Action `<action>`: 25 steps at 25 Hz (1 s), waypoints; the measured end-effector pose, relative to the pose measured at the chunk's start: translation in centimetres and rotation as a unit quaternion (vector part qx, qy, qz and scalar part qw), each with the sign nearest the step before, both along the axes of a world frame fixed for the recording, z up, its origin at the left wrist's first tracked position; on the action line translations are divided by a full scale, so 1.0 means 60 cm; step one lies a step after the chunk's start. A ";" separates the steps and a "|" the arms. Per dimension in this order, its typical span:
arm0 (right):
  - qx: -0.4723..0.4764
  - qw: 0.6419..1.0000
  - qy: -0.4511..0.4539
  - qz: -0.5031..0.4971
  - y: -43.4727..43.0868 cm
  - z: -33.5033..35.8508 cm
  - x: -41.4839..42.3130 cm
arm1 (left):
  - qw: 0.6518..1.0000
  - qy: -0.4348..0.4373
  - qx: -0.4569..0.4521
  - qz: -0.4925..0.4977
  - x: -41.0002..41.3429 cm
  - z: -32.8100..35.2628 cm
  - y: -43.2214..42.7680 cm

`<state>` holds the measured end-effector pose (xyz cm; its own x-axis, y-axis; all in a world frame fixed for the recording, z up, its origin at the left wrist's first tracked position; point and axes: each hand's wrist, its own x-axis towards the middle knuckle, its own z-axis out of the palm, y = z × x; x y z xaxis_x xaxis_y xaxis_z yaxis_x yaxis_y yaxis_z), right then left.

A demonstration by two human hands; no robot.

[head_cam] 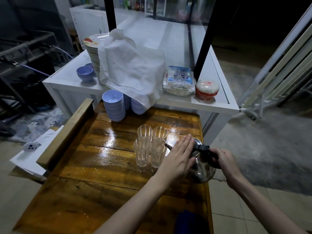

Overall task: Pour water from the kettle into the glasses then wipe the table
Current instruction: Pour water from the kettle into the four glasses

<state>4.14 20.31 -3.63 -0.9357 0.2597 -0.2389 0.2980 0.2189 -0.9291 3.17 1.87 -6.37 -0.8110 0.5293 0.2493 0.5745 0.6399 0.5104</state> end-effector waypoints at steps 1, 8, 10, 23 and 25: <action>0.007 1.000 -0.002 0.001 0.000 0.004 -0.001 | 1.000 -0.003 0.004 -0.001 0.001 0.002 -0.001; 0.039 0.999 0.000 0.001 0.001 0.017 -0.008 | 1.000 -0.026 0.018 -0.002 0.002 0.011 0.003; 0.057 0.998 0.002 0.008 0.002 0.023 -0.010 | 1.000 -0.027 0.017 -0.002 -0.001 0.012 0.005; 0.105 0.994 -0.005 0.031 0.001 0.050 -0.024 | 0.997 -0.061 0.036 0.010 -0.005 0.008 0.010; 0.117 0.992 0.001 0.037 0.002 0.053 -0.025 | 0.997 -0.063 0.041 0.010 -0.004 0.010 0.011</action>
